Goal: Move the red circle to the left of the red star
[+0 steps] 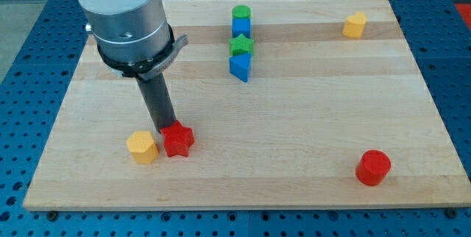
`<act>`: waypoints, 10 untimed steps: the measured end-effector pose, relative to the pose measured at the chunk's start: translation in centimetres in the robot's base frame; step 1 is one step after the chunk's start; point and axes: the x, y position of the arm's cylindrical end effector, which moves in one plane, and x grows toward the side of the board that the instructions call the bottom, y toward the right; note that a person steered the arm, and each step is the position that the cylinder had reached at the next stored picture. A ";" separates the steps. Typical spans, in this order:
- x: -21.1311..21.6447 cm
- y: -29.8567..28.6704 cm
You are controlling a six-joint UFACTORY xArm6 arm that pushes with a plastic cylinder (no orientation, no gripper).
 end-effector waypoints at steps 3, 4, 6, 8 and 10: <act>0.8 0.1; -0.7 0.6; -2.9 10.5; 8.8 21.7; 8.4 32.7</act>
